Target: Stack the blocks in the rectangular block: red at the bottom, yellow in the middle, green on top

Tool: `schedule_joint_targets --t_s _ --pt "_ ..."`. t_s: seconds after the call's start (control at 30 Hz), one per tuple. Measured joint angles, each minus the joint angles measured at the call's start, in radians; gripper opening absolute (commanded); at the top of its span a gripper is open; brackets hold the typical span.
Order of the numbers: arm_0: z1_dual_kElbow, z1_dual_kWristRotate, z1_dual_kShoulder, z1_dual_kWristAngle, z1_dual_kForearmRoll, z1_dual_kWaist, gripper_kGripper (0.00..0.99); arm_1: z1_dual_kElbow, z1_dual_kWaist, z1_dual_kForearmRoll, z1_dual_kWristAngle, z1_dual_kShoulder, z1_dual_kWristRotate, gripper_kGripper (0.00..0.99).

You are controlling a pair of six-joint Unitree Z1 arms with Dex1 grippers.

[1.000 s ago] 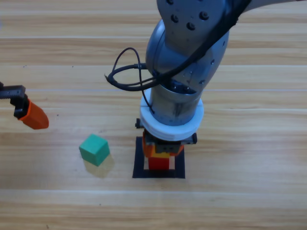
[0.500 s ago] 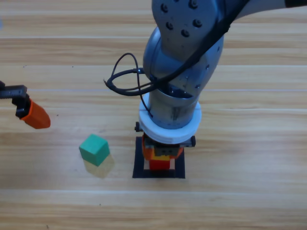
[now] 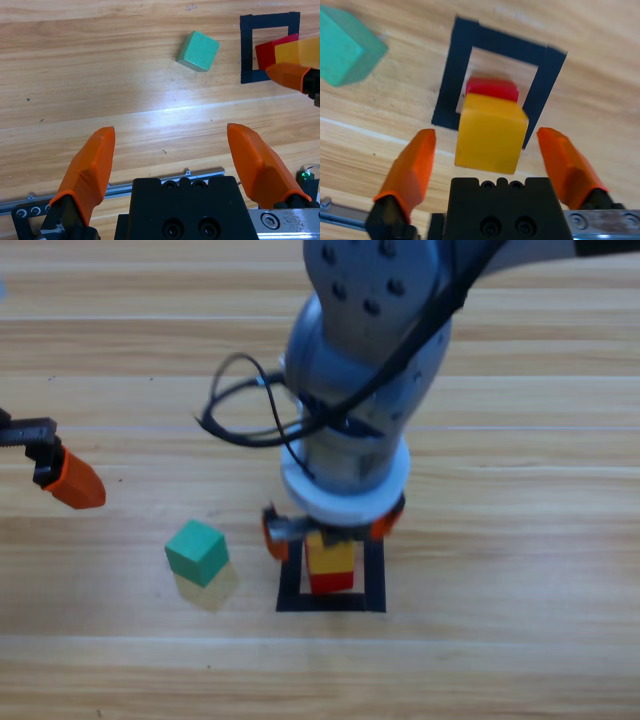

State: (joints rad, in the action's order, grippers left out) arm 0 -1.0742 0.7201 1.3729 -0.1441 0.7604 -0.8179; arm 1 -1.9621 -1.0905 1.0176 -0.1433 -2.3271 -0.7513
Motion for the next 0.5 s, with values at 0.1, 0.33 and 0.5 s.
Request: schedule_joint_targets --t_s 0.1,0.33,0.5 --pt "0.000 0.000 0.000 0.000 -0.001 0.001 0.948 -0.036 0.000 0.000 -0.066 0.012 0.138 0.990" --pt "-0.017 -0.019 0.052 0.024 -0.030 0.022 0.963 0.026 -0.002 0.000 -0.072 0.286 0.247 0.990" --pt "-0.101 -0.072 0.251 0.040 -0.032 0.042 0.965 0.241 0.021 -0.016 -0.070 0.541 0.404 0.989"
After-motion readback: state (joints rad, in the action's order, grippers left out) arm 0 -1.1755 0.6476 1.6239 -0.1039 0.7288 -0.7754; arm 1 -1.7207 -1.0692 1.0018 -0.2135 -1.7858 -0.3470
